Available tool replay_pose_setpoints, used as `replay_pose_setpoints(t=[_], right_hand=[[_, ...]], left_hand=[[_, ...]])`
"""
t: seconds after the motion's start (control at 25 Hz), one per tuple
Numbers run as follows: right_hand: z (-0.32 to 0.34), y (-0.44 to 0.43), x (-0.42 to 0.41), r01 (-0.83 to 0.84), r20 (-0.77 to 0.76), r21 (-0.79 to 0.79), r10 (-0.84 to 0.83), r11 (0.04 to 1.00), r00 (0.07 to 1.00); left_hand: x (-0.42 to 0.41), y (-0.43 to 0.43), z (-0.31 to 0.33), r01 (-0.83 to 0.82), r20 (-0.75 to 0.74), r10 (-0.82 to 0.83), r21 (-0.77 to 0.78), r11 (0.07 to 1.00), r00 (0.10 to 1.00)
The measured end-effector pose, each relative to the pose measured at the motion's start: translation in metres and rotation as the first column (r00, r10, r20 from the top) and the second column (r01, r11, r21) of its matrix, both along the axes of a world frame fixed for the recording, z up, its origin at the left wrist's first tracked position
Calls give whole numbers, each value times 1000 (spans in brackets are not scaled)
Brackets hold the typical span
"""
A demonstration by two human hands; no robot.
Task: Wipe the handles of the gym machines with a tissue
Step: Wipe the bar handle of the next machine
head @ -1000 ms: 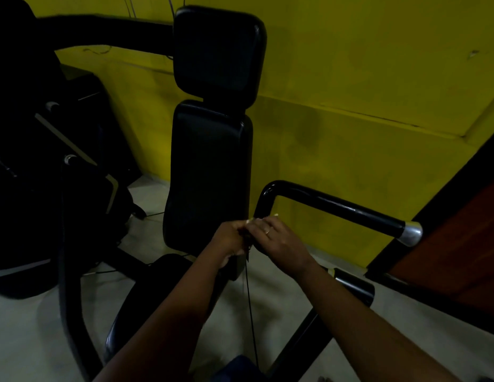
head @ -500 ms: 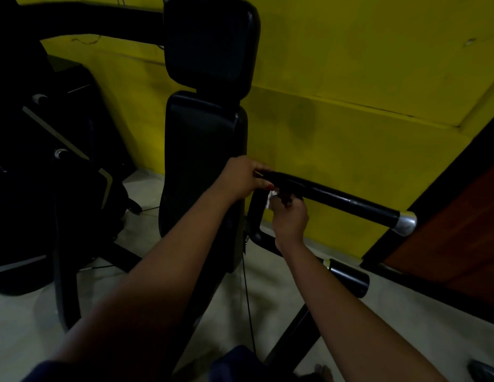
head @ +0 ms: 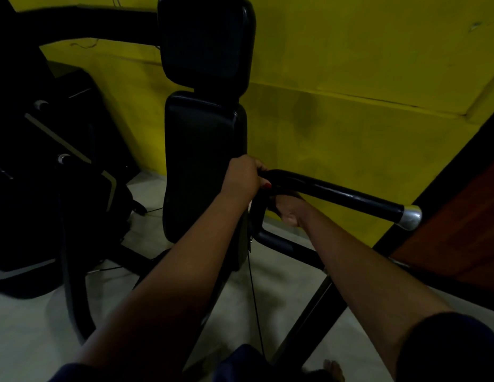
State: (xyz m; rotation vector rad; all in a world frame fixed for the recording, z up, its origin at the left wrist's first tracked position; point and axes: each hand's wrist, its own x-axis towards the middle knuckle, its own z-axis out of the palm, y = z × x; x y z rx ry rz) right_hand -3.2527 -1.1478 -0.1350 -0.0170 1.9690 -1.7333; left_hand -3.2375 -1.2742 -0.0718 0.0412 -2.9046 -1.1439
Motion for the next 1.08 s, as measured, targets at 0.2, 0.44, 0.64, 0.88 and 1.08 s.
replay_pose_setpoints(t=[0.2, 0.44, 0.64, 0.88, 1.08], right_hand=[[12, 0, 8, -153, -61, 65, 157, 986, 986], [-51, 2, 41, 335, -306, 86, -295, 938, 905], [-49, 9, 42, 423, -390, 22, -382, 906, 838], [-66, -11, 79, 435, -798, 216, -99, 874, 595], [-65, -18, 75, 526, -869, 151, -142, 837, 475]], left_hand=[[-1, -1, -5, -35, 10, 34, 69, 997, 999], [-1, -7, -17, -106, 131, 91, 114, 988, 987], [-1, -8, -16, -170, 222, 120, 222, 960, 968], [2, -7, -12, -196, 246, 128, 275, 941, 961], [2, -9, -16, -184, 224, 117, 308, 933, 968]])
